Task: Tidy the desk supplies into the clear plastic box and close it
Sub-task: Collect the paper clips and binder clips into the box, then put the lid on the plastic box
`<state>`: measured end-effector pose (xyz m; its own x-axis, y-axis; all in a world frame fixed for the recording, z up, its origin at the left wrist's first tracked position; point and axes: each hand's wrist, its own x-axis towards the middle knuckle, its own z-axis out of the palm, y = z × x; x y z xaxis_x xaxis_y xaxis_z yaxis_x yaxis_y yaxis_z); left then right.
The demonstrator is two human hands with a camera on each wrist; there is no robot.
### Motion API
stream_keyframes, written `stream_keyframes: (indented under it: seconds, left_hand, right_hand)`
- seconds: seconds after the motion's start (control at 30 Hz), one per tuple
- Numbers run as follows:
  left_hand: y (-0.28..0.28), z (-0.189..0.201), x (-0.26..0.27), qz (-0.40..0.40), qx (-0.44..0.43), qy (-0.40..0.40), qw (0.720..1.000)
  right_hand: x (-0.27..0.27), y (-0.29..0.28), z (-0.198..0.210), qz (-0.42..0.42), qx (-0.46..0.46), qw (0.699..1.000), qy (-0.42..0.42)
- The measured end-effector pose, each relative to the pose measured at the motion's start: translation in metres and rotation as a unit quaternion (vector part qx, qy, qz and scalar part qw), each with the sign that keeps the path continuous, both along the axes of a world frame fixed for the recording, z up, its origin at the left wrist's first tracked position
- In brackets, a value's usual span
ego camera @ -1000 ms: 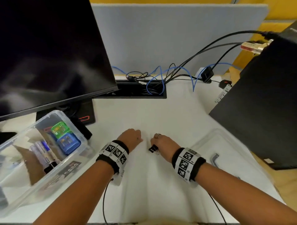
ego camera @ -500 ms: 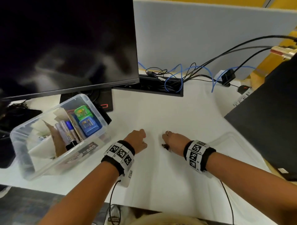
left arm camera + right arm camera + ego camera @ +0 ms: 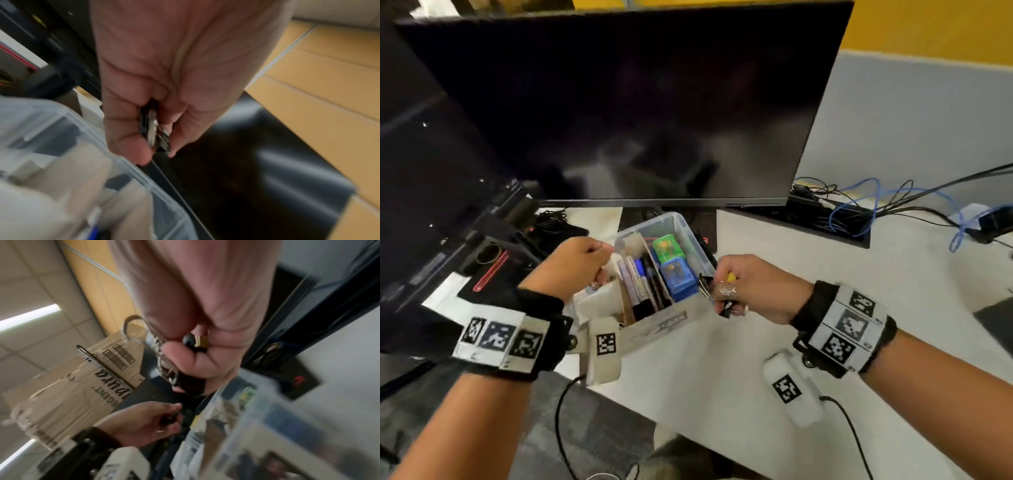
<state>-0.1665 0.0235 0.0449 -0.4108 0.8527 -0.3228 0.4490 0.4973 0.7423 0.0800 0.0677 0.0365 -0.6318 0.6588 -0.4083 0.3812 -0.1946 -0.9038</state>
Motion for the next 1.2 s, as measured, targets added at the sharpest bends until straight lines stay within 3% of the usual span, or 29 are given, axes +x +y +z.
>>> stream_keyframes:
  seconds: [0.17, 0.27, 0.37, 0.47, 0.57, 0.63, 0.7, 0.77, 0.87, 0.93, 1.0, 1.1, 1.2]
  left_hand:
    - [0.013, -0.020, -0.047, -0.005, -0.093, -0.011, 0.996]
    - [0.011, -0.025, -0.057, 0.006, -0.107, -0.086, 0.991]
    - [0.007, -0.023, -0.063, 0.037, -0.092, -0.211, 0.973]
    - [0.005, -0.020, -0.071, 0.044, -0.076, -0.269, 0.959]
    - [0.001, -0.013, -0.074, 0.010, -0.053, -0.190, 0.980]
    - [-0.003, -0.013, -0.073, -0.029, -0.013, -0.035, 0.999]
    - [-0.005, -0.017, -0.072, -0.071, 0.022, 0.148, 0.986]
    - [-0.007, -0.026, -0.069, -0.097, 0.023, 0.229, 0.968]
    - [-0.006, -0.041, -0.062, -0.079, -0.068, 0.255, 0.961]
    - [-0.004, -0.046, -0.059, -0.080, -0.118, 0.214, 0.966]
    - [-0.002, -0.046, -0.054, -0.101, -0.130, 0.189, 0.968]
    - [0.007, -0.046, -0.039, -0.144, -0.115, 0.224, 0.957]
    - [0.018, -0.045, -0.006, -0.188, -0.096, 0.237, 0.948]
  right_hand:
    - [-0.116, 0.005, -0.003, -0.067, -0.010, 0.998, 0.019]
    - [-0.166, 0.005, -0.017, -0.108, -0.021, 0.994, 0.019]
    - [-0.195, 0.007, -0.023, -0.131, -0.039, 0.990, 0.014]
    - [-0.208, 0.009, -0.030, -0.085, -0.064, 0.994, -0.005]
    - [-0.209, 0.012, -0.033, -0.027, -0.049, 0.997, -0.051]
    - [-0.205, 0.013, -0.032, 0.023, -0.012, 0.997, -0.075]
    - [-0.197, 0.011, -0.030, 0.063, 0.062, 0.991, -0.104]
    - [-0.185, 0.008, -0.027, 0.071, 0.146, 0.978, -0.133]
    - [-0.166, -0.001, -0.025, 0.015, 0.223, 0.969, -0.105]
    - [-0.147, -0.006, -0.022, -0.026, 0.242, 0.967, -0.073]
    - [-0.118, -0.009, -0.021, -0.058, 0.265, 0.960, -0.072]
    - [-0.060, -0.010, -0.027, -0.149, 0.298, 0.939, -0.087]
    - [0.009, -0.014, -0.049, -0.270, 0.310, 0.898, -0.154]
